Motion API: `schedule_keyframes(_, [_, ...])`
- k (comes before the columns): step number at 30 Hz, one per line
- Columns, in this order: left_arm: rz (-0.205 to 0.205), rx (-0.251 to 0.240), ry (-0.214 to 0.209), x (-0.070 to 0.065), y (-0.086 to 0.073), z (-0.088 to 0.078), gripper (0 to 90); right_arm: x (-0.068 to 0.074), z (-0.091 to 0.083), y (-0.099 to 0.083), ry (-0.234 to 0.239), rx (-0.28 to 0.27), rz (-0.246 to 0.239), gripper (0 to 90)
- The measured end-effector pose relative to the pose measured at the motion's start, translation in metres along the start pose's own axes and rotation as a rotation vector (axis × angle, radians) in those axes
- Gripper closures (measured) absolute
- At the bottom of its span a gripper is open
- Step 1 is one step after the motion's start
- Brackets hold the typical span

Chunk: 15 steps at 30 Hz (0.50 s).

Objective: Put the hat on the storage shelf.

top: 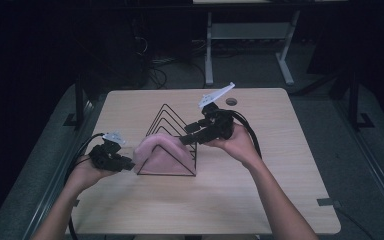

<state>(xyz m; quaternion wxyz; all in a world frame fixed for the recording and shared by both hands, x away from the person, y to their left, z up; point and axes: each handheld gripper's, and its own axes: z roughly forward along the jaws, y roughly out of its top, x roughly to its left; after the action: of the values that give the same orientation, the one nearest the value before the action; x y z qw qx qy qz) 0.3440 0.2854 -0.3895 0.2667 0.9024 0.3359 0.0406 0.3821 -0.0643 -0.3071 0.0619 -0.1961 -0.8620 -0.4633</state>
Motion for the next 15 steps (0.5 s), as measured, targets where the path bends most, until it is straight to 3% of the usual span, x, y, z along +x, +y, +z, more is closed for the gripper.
schedule_keyframes(6, [-0.027, -0.029, -0.007, 0.000, -0.006, -0.004, 64.3, -0.007, -0.017, -0.016, -0.066, 0.003, 0.026, 39.5])
schedule_keyframes(15, [-0.047, -0.054, -0.008, 0.003, -0.012, -0.010, 58.2, -0.014, -0.034, -0.039, -0.110, 0.002, 0.074, 37.7])
